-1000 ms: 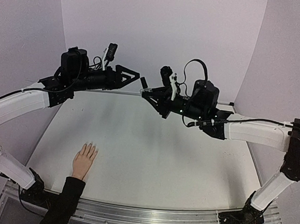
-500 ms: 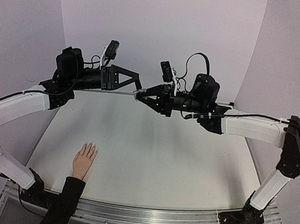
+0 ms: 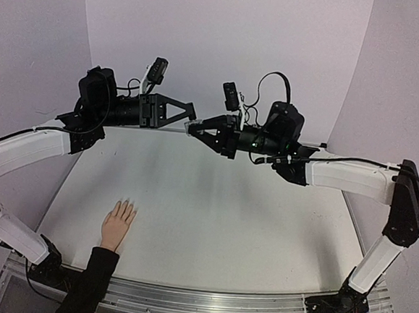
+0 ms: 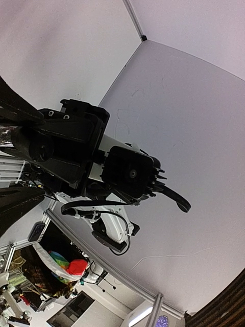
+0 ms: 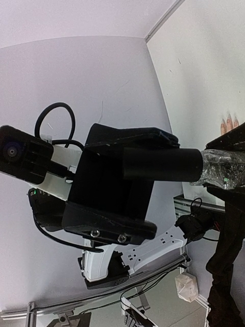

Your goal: Paint the nails

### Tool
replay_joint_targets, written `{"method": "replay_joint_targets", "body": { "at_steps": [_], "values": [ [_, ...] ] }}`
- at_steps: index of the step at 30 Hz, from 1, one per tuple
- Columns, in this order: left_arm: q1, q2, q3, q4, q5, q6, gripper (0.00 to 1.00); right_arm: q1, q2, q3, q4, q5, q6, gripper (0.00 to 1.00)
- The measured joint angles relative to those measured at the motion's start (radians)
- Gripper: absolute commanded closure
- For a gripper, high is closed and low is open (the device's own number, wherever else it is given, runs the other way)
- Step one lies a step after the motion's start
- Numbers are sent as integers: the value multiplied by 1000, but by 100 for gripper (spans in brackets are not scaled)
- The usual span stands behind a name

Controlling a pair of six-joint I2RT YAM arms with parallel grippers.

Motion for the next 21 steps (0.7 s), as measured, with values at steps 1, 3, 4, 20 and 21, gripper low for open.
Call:
{"method": "replay_joint_targets", "body": {
  "at_steps": [1,3,4,20,21],
  "values": [
    [0,0,0,-2,-3,3,69,0,2,3,0,-1,2,100],
    [1,2,2,-12,-12,9,79,1,6,9,2,2,3,100],
    [2,3,2,-16,-20,12,84,1,8,11,2,3,5,100],
    [-201,87,278,-454,-867,153,100,262,63,72,-28,1232,-415,100],
    [-209,96,288,-466,-888,152,98,265,67,73,-26,1257,-440,100]
  ]
}}
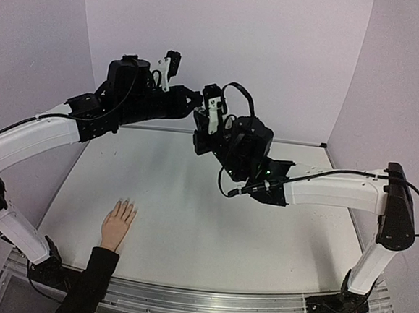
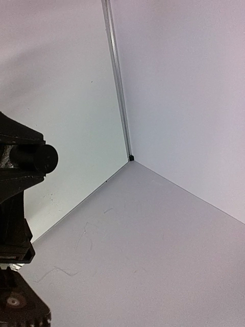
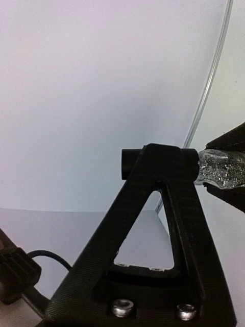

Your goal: Paint the nails

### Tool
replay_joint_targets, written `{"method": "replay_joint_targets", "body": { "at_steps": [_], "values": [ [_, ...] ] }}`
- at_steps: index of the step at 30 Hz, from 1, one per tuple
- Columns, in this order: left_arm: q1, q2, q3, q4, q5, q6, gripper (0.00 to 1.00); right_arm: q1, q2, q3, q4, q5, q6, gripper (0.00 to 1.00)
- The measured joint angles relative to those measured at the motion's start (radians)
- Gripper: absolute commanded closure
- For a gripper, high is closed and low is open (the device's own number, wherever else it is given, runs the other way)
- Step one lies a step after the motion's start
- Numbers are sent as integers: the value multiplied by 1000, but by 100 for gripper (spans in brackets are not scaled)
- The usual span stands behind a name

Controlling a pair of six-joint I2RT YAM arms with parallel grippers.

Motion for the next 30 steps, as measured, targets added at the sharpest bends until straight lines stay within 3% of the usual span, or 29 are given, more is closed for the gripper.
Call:
{"method": "replay_joint_targets", "body": {
  "at_steps": [2,5,6,8,17,21,27,30],
  "values": [
    [-4,9,3,-5,-5,0,78,0,1,-6,-1,11,-36,100],
    [0,10,3,-14,36,5,38,-8,-2,-31,20,-17,-65,100],
    [3,10,2,-12,60,7,28,-15,-8,-46,24,-47,-66,100],
    [14,8,-6,8,131,-1,19,-42,-34,-93,27,-138,-58,100],
    [188,-67,-213,289,532,-156,17,-228,-171,-205,32,-732,113,100],
    [191,-61,-219,360,655,-190,19,-253,-174,-194,48,-944,226,100],
    [186,-43,-219,450,786,-222,30,-258,-133,-138,65,-1116,345,100],
    [186,-39,-219,456,814,-227,41,-262,-116,-131,80,-1154,391,100]
  ]
}}
